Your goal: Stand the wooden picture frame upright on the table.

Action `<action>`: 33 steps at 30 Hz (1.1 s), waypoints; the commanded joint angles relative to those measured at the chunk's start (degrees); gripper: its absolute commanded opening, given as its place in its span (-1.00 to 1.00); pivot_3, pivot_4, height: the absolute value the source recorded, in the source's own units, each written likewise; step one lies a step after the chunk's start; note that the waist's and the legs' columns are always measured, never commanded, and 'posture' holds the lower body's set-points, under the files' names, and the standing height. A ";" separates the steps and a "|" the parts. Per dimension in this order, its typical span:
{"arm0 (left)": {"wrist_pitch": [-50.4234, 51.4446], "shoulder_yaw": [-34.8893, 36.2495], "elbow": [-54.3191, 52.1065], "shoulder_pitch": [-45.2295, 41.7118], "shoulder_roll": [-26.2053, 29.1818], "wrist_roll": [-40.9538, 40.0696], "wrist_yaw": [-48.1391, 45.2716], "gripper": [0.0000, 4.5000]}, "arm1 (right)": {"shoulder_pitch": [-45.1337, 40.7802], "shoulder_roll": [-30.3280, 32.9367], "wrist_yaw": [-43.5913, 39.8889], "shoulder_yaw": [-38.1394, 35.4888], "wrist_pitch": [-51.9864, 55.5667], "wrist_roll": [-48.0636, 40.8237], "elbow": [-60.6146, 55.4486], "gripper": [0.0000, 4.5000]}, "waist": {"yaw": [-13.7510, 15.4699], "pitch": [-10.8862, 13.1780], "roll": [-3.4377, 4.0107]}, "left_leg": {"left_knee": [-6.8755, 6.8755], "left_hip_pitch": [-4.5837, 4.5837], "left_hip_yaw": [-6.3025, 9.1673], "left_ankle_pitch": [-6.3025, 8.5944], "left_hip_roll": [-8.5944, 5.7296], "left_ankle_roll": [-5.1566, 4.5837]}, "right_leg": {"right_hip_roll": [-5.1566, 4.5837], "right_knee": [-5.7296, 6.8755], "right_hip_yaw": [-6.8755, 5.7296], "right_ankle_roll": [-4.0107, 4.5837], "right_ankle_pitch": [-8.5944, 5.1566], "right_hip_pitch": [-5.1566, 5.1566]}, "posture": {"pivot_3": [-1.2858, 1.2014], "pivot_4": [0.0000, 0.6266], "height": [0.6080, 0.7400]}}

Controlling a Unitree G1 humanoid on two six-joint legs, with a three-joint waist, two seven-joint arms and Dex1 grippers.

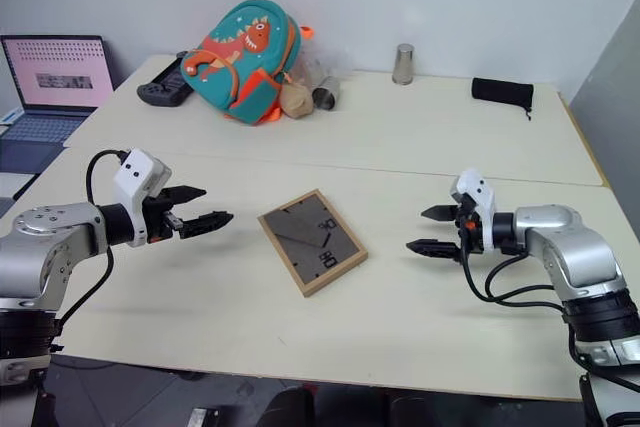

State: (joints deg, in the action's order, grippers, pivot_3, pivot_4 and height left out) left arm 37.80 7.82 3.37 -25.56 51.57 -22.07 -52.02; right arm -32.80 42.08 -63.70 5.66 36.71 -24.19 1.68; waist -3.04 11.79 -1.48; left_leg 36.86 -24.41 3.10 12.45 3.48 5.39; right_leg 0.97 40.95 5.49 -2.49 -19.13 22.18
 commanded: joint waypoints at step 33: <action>-9.68 -3.62 2.27 1.65 -2.58 6.07 0.15 -0.48 | -3.15 -10.88 5.09 3.53 -9.23 9.68 7.71 -0.54 | -0.15 0.00 0.00 | 0.03 0.01 0.01 0.00 0.01 0.00 | 0.00 0.10 -0.02 0.01 0.01 0.02 | 0.03 -0.52 1.00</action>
State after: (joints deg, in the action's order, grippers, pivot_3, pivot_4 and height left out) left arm 29.82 4.14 6.29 -23.83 49.03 -16.88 -51.89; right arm -35.33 31.72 -58.94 9.24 28.96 -14.66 10.35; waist -3.19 11.79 -1.48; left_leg 36.89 -24.40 3.11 12.45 3.50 5.40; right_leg 0.97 41.05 5.48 -2.48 -19.12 22.20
